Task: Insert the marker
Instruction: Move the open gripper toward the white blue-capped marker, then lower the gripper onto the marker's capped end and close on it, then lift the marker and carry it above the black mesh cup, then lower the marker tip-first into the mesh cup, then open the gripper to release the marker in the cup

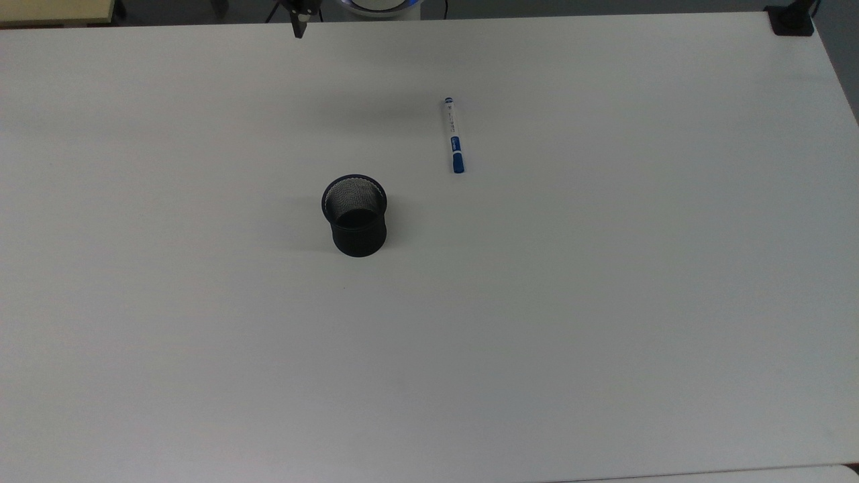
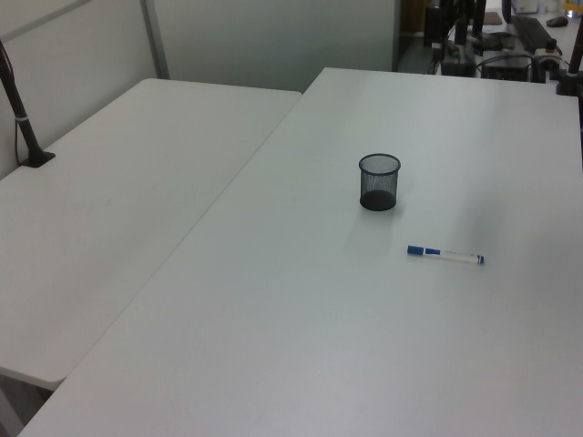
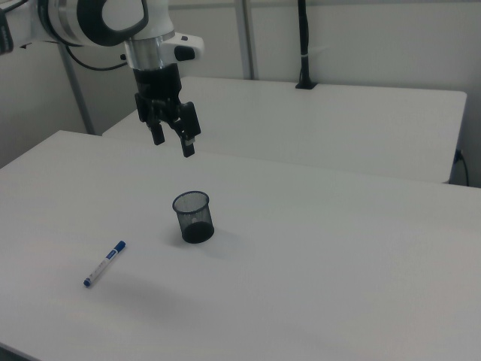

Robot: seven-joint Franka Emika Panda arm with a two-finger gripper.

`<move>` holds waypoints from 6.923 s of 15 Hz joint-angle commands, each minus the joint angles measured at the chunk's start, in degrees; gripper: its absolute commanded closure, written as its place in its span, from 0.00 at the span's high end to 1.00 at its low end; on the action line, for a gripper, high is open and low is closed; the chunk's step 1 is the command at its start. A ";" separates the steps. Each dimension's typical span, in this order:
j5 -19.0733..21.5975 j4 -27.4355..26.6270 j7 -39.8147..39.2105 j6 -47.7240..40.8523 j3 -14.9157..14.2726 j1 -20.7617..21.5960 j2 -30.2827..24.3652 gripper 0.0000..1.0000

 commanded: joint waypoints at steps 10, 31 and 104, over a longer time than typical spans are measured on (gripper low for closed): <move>0.36 -0.60 -7.33 1.89 -0.45 1.34 1.34 1.00; 1.41 -3.58 -8.73 1.26 -0.45 20.75 19.27 0.70; -2.37 -20.99 5.15 63.16 3.24 4.06 9.61 0.66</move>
